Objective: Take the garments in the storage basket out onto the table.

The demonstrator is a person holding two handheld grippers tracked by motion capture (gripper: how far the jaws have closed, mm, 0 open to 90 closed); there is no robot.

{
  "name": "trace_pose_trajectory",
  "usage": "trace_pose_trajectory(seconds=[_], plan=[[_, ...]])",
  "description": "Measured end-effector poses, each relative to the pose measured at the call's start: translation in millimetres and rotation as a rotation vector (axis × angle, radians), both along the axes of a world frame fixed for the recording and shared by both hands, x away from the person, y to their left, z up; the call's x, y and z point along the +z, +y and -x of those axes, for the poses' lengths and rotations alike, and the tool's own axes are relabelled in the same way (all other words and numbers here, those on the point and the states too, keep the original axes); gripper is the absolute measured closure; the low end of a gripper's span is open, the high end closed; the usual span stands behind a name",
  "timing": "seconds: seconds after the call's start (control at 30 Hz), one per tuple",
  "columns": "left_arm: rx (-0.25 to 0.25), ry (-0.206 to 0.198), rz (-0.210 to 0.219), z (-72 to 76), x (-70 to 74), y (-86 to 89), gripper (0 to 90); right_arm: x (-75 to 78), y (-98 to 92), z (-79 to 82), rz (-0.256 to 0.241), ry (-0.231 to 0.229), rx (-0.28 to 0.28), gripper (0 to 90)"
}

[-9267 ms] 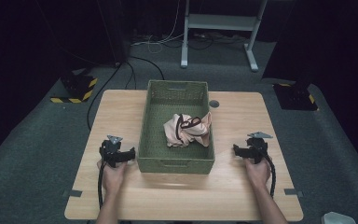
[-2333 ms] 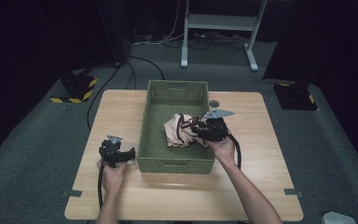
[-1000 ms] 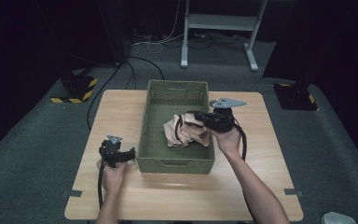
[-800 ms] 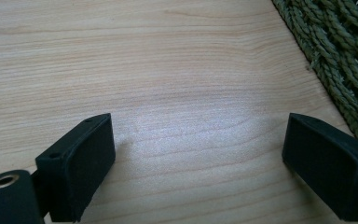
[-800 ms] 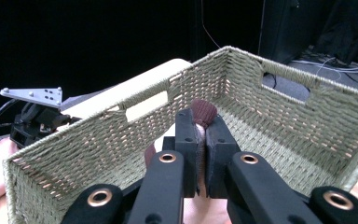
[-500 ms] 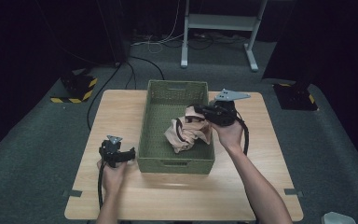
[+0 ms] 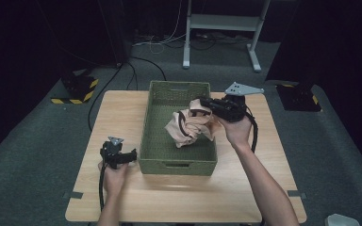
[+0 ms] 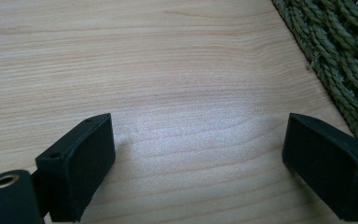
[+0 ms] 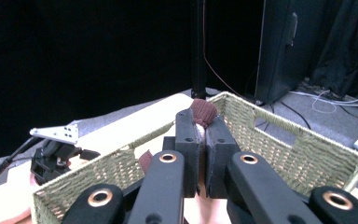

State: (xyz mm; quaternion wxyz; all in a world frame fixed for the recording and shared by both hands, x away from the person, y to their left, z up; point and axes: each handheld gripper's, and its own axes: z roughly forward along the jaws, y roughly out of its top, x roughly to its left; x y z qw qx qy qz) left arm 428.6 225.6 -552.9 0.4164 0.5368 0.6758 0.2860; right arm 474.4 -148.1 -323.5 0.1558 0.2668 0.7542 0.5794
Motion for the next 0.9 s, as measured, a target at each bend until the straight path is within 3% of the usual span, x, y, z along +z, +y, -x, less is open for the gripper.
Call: trace_pose_trajectory(seconds=[0.27, 0.57, 0.73, 0.9], plan=[[0.0, 0.0, 0.001, -0.1, 0.0, 0.0, 9.3, 21.7, -13.4, 3.4, -0.055, -0.034, -0.005, 86.1], [0.0, 0.0, 0.0, -0.1, 0.0, 0.0, 9.2, 33.7, -32.6, 5.1, -0.09, -0.056, -0.032, 86.2], [-0.001, 0.001, 0.0, -0.1, 0.0, 0.2, 9.2, 39.4, -52.7, 5.2, -0.129, -0.067, -0.069, 86.1], [-0.003, 0.002, -0.001, -0.1, 0.0, 0.3, 9.2, 43.2, -70.9, 7.2, -0.138, -0.08, -0.101, 86.1]])
